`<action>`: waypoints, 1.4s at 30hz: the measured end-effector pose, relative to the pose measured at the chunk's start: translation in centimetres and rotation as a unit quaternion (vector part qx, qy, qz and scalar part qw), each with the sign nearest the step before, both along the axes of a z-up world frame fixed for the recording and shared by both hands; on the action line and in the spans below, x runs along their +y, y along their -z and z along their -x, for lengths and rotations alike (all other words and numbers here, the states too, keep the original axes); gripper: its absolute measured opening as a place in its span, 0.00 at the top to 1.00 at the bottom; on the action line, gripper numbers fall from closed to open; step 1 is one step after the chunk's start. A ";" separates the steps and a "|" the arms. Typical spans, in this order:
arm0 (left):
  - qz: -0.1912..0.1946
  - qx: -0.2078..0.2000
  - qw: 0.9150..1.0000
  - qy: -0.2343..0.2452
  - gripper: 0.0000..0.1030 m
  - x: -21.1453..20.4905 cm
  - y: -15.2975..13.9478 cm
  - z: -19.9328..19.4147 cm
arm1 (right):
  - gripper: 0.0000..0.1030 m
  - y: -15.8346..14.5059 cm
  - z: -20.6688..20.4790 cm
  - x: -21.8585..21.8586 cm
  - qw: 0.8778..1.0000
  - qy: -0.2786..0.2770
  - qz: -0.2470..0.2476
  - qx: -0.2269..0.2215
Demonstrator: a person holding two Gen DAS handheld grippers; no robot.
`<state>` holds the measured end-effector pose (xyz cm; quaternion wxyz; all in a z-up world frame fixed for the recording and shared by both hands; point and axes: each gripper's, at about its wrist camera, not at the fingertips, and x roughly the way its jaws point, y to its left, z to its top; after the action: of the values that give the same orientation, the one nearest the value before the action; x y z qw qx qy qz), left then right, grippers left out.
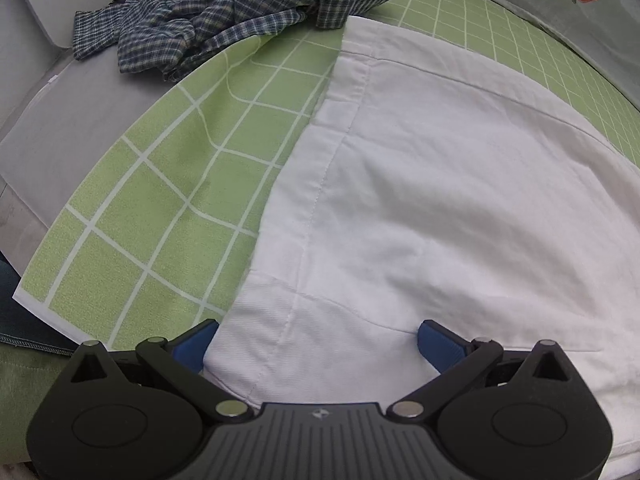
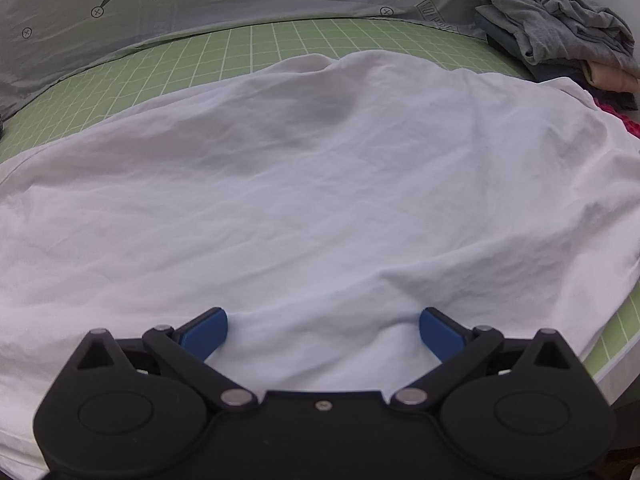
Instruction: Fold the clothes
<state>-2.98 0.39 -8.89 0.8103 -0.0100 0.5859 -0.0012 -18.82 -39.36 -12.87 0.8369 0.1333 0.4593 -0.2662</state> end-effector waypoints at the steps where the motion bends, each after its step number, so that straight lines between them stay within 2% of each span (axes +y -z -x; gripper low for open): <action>1: -0.001 -0.006 1.000 0.000 0.00 -0.1 0.0 0.2 | 0.00 0.0 0.0 0.0 1.000 0.001 0.000 -0.002; 10: 0.000 -0.016 1.000 0.011 0.02 -0.2 0.1 0.8 | 0.00 0.3 0.3 -0.1 1.000 0.008 -0.005 -0.014; 13: 0.003 -0.034 0.999 0.036 0.21 -0.8 -0.4 1.5 | 0.00 0.4 0.5 -0.1 1.000 0.008 -0.004 -0.017; 15: 0.008 -0.041 0.998 0.052 0.40 -1.4 -0.8 1.9 | 0.00 0.4 0.6 -0.1 1.000 0.008 -0.003 -0.020; 17: 0.015 -0.043 0.998 0.052 0.51 -1.7 -1.0 2.0 | 0.00 0.5 0.7 0.0 1.000 0.009 -0.003 -0.023; 19: 0.031 -0.044 0.997 0.049 0.73 -2.1 -1.2 2.2 | 0.00 0.5 0.7 0.0 1.000 0.009 -0.002 -0.024; 20: 0.023 -0.048 0.998 0.042 0.85 -2.1 -1.4 2.3 | 0.00 0.5 0.7 0.0 1.000 0.008 -0.002 -0.024; 23: 0.018 -0.061 0.997 0.041 0.86 -2.8 -2.3 2.5 | 0.00 0.5 0.8 -0.1 1.000 0.006 -0.002 -0.025; 28: 0.062 -0.097 0.992 0.053 0.86 -4.9 -5.6 1.9 | 0.00 0.5 1.0 -0.1 1.000 -0.001 0.000 -0.030; 32: 0.102 -0.126 0.982 0.095 0.86 -8.3 -8.5 2.0 | 0.00 0.5 1.2 -0.2 0.999 -0.010 0.001 -0.034; 35: 0.126 -0.131 0.972 0.151 0.86 -12.3 -9.6 2.5 | 0.00 0.6 1.3 -0.3 0.999 -0.016 0.002 -0.036; 37: 0.128 -0.126 0.964 0.195 0.84 -15.4 -9.3 3.2 | 0.00 0.6 1.3 -0.3 0.999 -0.020 0.002 -0.038; 38: 0.126 -0.117 0.962 0.213 0.78 -16.7 -8.7 3.5 | 0.00 0.6 1.4 -0.4 0.999 -0.022 0.002 -0.039; 39: 0.130 -0.099 0.960 0.229 0.68 -17.8 -7.7 3.6 | 0.00 0.6 1.4 -0.3 0.999 -0.024 0.003 -0.040; 42: 0.122 -0.031 0.961 0.246 0.59 -20.2 -3.7 3.5 | 0.00 0.6 1.5 -0.3 0.999 -0.029 0.003 -0.041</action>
<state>-6.45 -19.78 -5.18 0.7952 0.0358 0.5406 -0.2723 -20.34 -39.68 -13.51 0.8629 0.1285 0.4273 -0.2372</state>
